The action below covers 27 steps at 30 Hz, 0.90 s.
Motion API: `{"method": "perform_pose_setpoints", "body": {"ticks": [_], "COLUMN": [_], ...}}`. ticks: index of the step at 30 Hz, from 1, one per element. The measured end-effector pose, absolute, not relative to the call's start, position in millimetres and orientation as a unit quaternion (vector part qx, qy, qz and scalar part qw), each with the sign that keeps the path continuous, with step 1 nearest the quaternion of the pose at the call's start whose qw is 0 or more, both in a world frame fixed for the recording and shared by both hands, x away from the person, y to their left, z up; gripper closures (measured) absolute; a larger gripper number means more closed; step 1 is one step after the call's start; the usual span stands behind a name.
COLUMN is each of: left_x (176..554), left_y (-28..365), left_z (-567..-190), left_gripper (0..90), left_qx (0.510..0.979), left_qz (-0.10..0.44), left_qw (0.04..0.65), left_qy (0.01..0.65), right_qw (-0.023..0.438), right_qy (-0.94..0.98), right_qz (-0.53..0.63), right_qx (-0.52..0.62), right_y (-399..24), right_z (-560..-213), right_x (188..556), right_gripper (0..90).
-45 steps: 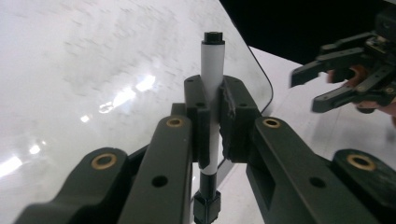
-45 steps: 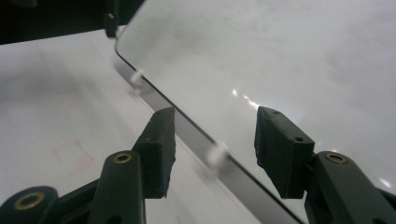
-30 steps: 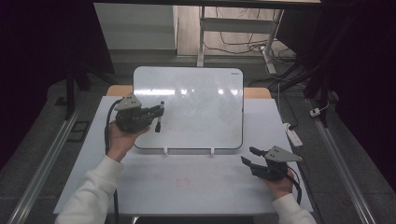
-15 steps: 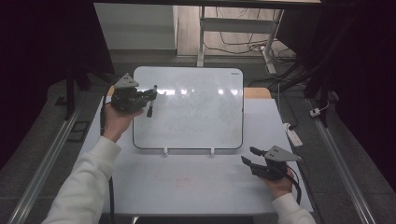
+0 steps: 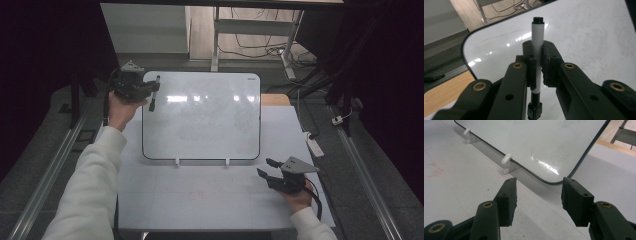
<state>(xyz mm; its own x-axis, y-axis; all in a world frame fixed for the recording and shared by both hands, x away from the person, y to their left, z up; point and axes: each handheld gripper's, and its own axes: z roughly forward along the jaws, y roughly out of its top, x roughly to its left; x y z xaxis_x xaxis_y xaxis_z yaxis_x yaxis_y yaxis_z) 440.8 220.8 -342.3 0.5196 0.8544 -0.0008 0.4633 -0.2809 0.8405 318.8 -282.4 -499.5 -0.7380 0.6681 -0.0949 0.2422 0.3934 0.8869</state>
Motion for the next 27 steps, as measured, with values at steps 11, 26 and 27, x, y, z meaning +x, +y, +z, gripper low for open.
{"method": "perform_pose_setpoints", "body": {"ticks": [11, 26, 27], "left_x": [460, 484, 485], "left_y": [229, 214, 213], "left_z": [-350, -360, -361], "left_gripper": [81.6, 81.0, 80.8], "left_qx": [0.767, 0.775, 0.775], "left_qz": [0.232, 0.245, 0.245], "left_qw": [0.386, 0.357, 0.357], "left_qy": [0.457, 0.46, 0.46], "right_qw": [0.222, 0.218, 0.218], "right_qy": [0.807, 0.809, 0.81], "right_qz": [0.468, 0.465, 0.465], "right_qx": [0.284, 0.286, 0.284], "right_y": [-280, -280, -279], "right_z": [-502, -505, -505], "right_x": [319, 320, 320], "right_gripper": [46.8, 46.6, 46.5]}}
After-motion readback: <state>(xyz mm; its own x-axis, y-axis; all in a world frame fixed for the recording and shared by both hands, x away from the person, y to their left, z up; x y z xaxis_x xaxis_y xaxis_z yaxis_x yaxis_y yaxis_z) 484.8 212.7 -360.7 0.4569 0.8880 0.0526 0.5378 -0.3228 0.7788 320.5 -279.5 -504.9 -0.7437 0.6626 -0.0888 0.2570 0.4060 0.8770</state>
